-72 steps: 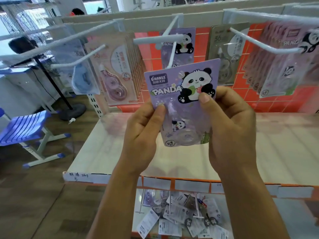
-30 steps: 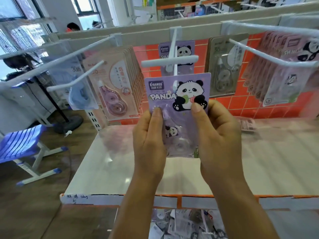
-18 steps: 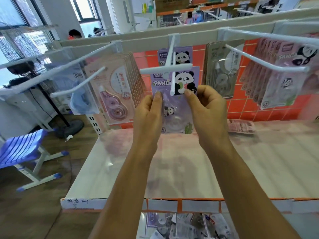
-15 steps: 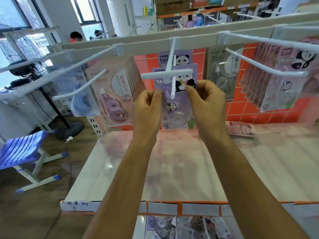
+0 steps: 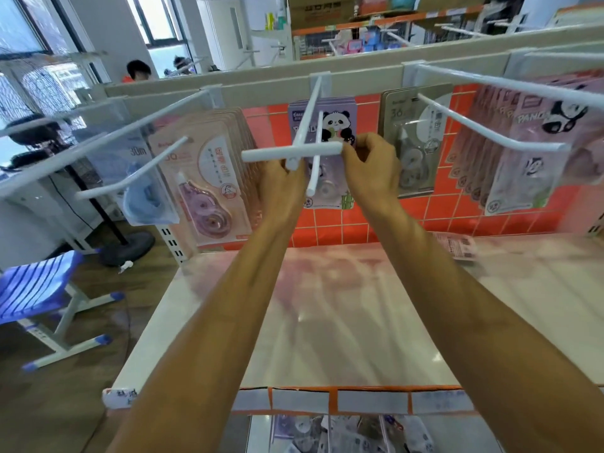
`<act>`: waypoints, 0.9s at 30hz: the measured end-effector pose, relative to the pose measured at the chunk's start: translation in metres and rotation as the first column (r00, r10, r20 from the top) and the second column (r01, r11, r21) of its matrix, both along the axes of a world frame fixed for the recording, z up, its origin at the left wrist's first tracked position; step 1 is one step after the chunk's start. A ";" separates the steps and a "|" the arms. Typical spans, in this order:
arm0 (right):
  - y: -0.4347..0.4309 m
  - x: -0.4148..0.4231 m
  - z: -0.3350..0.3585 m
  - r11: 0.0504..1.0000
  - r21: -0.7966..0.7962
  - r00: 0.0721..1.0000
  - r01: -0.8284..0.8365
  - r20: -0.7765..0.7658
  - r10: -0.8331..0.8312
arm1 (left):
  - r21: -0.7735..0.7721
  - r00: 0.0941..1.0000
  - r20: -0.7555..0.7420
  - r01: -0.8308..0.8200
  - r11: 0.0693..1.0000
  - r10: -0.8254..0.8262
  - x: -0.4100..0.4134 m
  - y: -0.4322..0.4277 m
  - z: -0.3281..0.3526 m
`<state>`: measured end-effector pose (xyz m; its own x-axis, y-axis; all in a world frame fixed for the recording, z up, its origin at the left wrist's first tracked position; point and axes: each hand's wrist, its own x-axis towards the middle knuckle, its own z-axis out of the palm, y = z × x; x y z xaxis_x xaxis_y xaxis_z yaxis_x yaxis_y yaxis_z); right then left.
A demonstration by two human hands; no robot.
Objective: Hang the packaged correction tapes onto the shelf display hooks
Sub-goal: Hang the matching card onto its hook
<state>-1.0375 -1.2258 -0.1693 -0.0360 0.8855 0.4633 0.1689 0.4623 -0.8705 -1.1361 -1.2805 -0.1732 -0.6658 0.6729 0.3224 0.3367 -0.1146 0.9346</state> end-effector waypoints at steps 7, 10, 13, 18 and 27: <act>-0.003 0.030 -0.067 0.997 -0.071 0.994 0.021 0.113 -0.013 | -0.302 0.973 -0.228 -0.049 0.952 -0.022 0.030 0.006 -0.073; 0.002 0.046 -0.097 0.996 -0.081 0.966 0.031 0.258 -0.010 | -0.470 0.902 -0.384 -0.005 0.883 -0.199 0.046 0.014 -0.109; 0.009 0.065 -0.121 0.988 -0.155 0.895 0.005 0.442 0.065 | -0.607 0.788 -0.479 0.021 0.795 -0.386 0.069 0.022 -0.133; 0.036 0.109 -0.157 0.990 -0.130 0.720 0.055 0.692 0.051 | -0.719 0.700 -0.487 0.018 0.695 -0.523 0.103 0.034 -0.151; 0.085 0.149 -0.179 0.983 -0.119 0.585 0.142 0.811 0.014 | -0.793 0.606 -0.495 -0.021 0.609 -0.623 0.126 0.062 -0.164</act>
